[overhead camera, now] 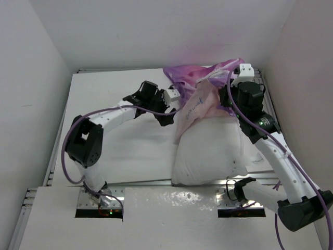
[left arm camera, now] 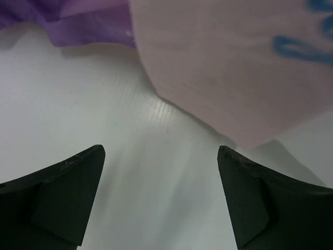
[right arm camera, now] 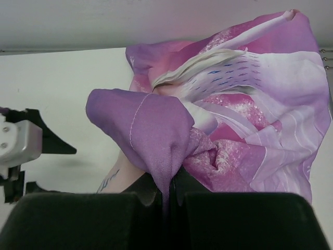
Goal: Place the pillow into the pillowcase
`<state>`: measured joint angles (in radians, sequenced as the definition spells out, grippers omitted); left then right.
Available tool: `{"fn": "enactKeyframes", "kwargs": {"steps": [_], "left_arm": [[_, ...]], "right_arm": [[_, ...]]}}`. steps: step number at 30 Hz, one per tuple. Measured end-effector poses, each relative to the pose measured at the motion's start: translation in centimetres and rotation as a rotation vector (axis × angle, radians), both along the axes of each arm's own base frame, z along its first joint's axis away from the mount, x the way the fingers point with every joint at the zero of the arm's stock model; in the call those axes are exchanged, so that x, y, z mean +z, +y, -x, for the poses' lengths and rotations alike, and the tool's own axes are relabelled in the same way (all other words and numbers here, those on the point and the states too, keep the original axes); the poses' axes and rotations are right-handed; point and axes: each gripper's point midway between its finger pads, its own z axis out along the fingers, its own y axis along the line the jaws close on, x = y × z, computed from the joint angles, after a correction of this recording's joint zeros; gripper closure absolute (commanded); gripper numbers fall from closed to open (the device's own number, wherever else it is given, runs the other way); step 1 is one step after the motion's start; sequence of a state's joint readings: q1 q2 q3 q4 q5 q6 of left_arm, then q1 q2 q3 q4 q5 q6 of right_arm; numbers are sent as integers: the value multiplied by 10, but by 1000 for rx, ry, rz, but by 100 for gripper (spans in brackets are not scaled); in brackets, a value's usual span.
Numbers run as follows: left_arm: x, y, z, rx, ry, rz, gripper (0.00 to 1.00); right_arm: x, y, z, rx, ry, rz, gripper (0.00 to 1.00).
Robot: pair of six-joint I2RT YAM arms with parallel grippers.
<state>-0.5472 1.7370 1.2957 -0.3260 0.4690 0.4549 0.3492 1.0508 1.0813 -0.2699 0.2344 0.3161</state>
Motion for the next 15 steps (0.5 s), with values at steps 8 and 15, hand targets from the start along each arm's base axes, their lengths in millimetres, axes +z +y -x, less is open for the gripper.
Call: {"fn": "enactKeyframes", "kwargs": {"steps": [8,15], "left_arm": [[-33,-28,46,-176,58,26,11],[-29,-54,47,-195,30,55,31]], "right_arm": [[-1,-1,0,1,1,12,100],[-1,-1,0,2,1,16,100]]}}
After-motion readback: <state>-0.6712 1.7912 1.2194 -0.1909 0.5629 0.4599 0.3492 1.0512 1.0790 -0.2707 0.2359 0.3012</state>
